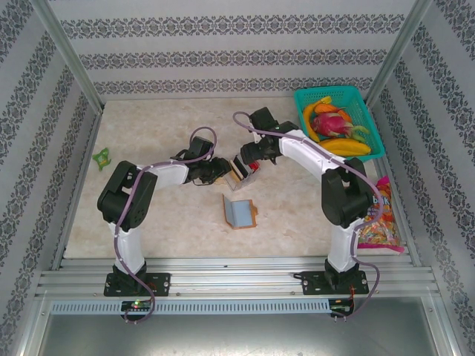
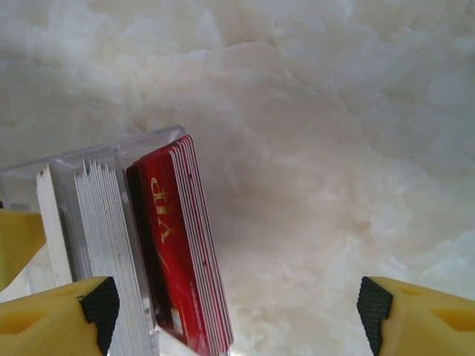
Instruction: Put the credit cards into the card holder
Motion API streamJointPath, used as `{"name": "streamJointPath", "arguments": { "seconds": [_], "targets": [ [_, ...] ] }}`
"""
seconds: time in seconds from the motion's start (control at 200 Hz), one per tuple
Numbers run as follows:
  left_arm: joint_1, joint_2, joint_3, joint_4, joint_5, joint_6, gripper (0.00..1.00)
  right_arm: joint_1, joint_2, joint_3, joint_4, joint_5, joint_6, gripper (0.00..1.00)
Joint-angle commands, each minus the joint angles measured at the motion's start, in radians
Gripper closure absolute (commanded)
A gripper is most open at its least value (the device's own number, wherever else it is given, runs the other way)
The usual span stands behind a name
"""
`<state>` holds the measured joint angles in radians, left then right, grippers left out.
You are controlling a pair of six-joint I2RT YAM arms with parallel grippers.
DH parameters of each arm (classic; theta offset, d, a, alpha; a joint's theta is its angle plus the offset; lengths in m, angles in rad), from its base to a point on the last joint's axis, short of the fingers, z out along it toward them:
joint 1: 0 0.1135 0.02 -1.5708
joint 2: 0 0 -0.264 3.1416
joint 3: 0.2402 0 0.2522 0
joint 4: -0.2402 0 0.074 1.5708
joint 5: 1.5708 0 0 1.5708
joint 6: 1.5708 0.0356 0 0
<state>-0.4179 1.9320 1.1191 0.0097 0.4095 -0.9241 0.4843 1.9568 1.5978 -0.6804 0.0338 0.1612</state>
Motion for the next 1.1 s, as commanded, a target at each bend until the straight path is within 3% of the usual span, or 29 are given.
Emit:
{"name": "streamJointPath", "arguments": {
  "seconds": [0.0, 0.13, 0.305, 0.435, 0.899, 1.094],
  "targets": [
    [-0.007, 0.032, 0.011, -0.04, -0.007, 0.001, 0.56, 0.018, 0.055, 0.059, -0.058, 0.057, -0.051, 0.18],
    [-0.007, 0.033, 0.001, -0.034, -0.011, -0.004, 0.56, 0.029, 0.094, 0.078, -0.067, 0.066, -0.069, 0.18],
    [-0.007, 0.036, 0.007, -0.04, -0.006, 0.006, 0.57, 0.063, 0.121, 0.073, -0.053, 0.243, -0.096, 0.21],
    [-0.008, 0.046, 0.018, -0.06, -0.001, 0.021, 0.58, 0.082, 0.131, 0.086, -0.068, 0.302, -0.111, 0.23],
    [-0.008, 0.04, 0.008, -0.058, 0.002, 0.025, 0.59, 0.083, 0.083, 0.075, -0.056, 0.317, -0.123, 0.42],
    [-0.009, 0.039, 0.005, -0.056, 0.005, 0.026, 0.59, 0.082, 0.076, 0.076, -0.061, 0.325, -0.098, 0.43]
  ]
}}
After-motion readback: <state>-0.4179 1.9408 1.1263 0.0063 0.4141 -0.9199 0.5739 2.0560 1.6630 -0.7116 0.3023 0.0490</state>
